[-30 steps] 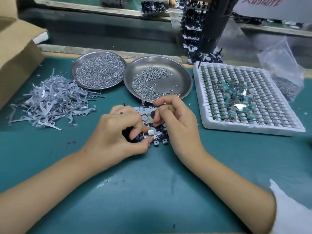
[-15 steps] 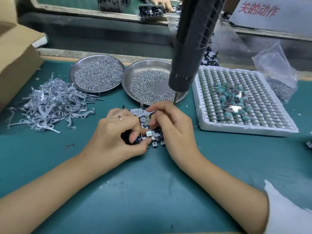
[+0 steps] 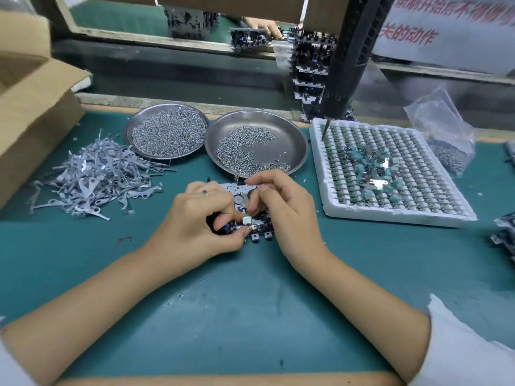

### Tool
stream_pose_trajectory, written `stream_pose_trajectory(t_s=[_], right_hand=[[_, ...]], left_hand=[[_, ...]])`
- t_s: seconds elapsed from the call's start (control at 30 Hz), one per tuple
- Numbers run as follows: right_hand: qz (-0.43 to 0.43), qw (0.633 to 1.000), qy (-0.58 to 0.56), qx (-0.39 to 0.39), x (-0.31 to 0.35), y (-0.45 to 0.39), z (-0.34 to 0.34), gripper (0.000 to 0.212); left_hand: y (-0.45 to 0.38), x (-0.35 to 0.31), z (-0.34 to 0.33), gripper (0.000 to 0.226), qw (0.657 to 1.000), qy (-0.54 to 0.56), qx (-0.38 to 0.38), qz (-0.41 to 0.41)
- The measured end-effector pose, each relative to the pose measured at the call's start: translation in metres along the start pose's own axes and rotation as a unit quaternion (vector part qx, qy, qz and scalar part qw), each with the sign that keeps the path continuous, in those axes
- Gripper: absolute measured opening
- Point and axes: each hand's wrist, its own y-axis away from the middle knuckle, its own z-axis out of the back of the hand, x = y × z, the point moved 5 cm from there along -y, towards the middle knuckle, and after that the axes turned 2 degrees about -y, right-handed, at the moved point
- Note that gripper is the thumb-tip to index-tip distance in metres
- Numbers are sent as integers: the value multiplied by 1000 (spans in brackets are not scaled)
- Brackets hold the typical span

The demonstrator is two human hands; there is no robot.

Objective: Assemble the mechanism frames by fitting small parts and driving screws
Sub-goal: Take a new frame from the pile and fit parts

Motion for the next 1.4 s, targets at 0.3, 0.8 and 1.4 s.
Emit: stream_pose_trajectory(t_s=[0.3,0.8,1.4], right_hand=[[2,1000,18,-5,-1,0,0,27],[278,896,345,19,25,27,-16,27],[13,808,589,28,10,28,-46,55]], left_hand=[[-1,2,-1,38,1000,17,11,0],[-2,5,33,11,982,88,-130,103],[-1,2,31,12,983,-26,-159,86]])
